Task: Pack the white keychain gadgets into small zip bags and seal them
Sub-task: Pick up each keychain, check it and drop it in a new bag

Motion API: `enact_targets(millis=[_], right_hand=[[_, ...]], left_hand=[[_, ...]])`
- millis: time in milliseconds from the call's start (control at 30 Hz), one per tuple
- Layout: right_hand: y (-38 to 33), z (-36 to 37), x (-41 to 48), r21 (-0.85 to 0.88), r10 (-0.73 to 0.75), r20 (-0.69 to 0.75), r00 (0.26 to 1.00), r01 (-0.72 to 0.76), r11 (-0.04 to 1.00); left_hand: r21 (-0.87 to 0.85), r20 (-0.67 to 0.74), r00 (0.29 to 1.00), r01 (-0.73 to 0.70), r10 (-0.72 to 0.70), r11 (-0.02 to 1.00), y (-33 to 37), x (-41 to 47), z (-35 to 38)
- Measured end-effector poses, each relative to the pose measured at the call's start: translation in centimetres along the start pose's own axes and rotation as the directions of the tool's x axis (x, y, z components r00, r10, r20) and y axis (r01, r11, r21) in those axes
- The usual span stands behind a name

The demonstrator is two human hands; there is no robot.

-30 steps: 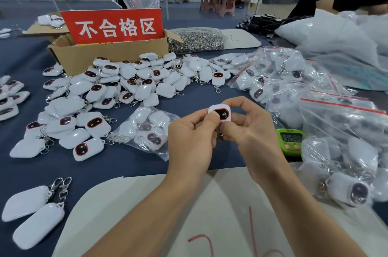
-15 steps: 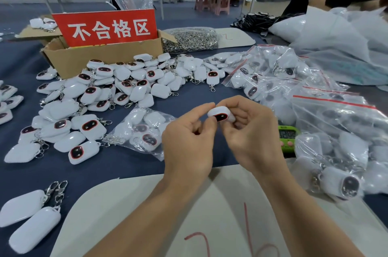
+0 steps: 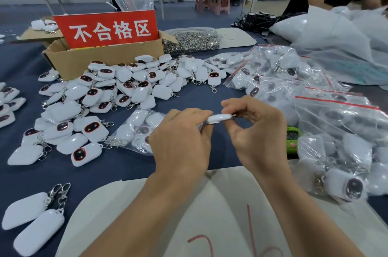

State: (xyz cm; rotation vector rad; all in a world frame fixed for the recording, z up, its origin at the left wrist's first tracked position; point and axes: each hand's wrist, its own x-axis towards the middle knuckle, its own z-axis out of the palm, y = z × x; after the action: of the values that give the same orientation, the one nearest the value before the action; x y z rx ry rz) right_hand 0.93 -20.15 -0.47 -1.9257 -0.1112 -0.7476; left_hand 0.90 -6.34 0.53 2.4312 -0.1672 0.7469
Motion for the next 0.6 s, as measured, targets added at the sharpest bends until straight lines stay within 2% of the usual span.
enact_targets(millis=[100,200,300,400,467,533,600], right_hand=[[0.23,0.3,0.3,0.088,0.074,0.035,0.997,-0.076,0.993],[0.27,0.58,0.38,0.169,0.179,0.064,0.982,-0.188,0.968],[0.17,0.7,0.24,0.3,0.348,0.125,0.929,-0.37,0.879],[-0.14,0.53,0.54,0.44,0.492,0.242,0.836,-0.547,0.712],[-0.29,0.33,0.77,0.478,0.52,0.283,0.806,-0.589,0.652],[-0.32,0.1,0.89,0.469,0.512,0.284,0.811,-0.583,0.664],[-0.31,-0.05,0.85,0.419,0.474,0.286,0.833,-0.554,0.72]], left_hand=[[0.027,0.138,0.984,0.106,-0.109,0.994,-0.46,0.26,0.09],[-0.106,0.144,0.969,0.215,-0.199,0.971,0.06,-0.02,0.42],[-0.232,0.1,0.991,0.109,-0.088,0.967,0.25,-0.48,0.47],[-0.198,0.047,0.998,-0.019,0.029,0.98,-0.14,-0.38,0.51],[-0.162,-0.02,0.998,-0.056,0.053,0.985,-0.16,-0.13,0.3],[-0.126,-0.036,0.998,-0.052,0.047,0.991,-0.28,0.19,0.2],[-0.113,0.025,1.0,-0.016,0.019,0.994,-0.6,0.47,0.3]])
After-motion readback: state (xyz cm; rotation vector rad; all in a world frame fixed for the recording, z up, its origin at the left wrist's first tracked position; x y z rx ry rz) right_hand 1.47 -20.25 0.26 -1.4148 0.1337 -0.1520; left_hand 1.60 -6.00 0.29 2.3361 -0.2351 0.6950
